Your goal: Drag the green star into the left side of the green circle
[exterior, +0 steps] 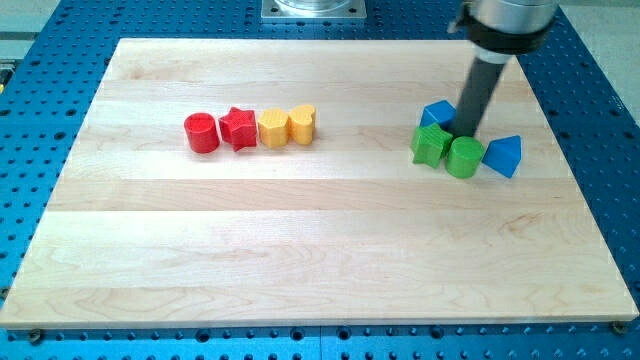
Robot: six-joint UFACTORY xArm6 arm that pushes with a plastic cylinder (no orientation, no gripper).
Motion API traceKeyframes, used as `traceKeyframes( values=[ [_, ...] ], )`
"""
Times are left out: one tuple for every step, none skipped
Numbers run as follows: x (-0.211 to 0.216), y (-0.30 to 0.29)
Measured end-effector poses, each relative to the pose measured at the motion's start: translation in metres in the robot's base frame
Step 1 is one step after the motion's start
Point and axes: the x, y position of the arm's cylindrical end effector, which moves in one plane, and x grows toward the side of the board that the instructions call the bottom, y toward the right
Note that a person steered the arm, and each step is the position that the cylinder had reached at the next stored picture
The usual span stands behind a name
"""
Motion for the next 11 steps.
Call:
traceKeyframes(
  values=[
    [0.018, -0.031],
    [0.026, -0.056],
    [0.017, -0.050],
    [-0.012, -0.075],
    [-0.001, -0.121],
    [0.029, -0.119],
    [0.033, -0.114],
    [0.036, -0.082],
    [0.070, -0.105],
    [0.083, -0.085],
    [0.060, -0.059]
  ],
)
